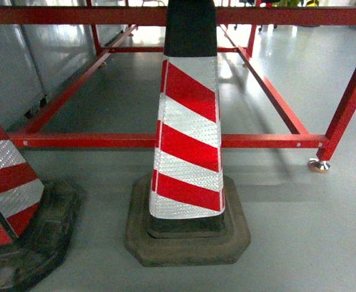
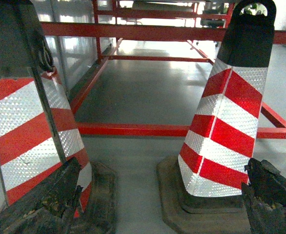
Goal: Sort blue parts and orange caps into right shelf containers
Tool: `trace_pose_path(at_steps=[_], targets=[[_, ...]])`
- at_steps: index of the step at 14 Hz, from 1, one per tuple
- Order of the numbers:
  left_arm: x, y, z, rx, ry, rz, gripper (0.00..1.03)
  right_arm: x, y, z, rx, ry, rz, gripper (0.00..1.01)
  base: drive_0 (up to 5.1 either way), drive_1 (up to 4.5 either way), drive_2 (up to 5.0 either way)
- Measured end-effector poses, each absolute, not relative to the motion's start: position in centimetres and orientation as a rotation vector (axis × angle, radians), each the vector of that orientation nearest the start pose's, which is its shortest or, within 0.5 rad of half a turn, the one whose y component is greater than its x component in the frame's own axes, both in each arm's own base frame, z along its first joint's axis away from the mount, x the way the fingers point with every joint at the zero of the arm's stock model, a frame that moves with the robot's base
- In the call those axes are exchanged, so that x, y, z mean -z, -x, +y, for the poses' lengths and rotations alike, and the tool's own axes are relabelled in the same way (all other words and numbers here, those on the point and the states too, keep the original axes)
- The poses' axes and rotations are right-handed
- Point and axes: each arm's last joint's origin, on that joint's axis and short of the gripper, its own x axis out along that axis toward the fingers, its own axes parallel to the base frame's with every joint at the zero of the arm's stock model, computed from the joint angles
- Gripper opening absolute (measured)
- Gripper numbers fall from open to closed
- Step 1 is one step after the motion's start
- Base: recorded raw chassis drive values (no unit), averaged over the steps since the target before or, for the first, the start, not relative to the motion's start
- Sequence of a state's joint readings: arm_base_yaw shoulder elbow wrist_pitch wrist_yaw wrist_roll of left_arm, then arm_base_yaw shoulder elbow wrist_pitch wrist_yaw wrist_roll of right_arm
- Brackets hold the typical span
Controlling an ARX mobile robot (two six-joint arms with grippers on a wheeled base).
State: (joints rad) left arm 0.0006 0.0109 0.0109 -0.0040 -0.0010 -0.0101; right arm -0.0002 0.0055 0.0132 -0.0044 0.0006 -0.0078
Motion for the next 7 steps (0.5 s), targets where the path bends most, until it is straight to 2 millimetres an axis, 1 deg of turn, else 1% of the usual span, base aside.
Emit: trace_pose_path(at_steps=[7], targets=[[-16.6,-9.77,0.01,-0.002,0.01,0.004,0.98,-16.71,-9.72,0.0,0.001,0.008,-0.003,0.98,0.0,0.0,0.0]])
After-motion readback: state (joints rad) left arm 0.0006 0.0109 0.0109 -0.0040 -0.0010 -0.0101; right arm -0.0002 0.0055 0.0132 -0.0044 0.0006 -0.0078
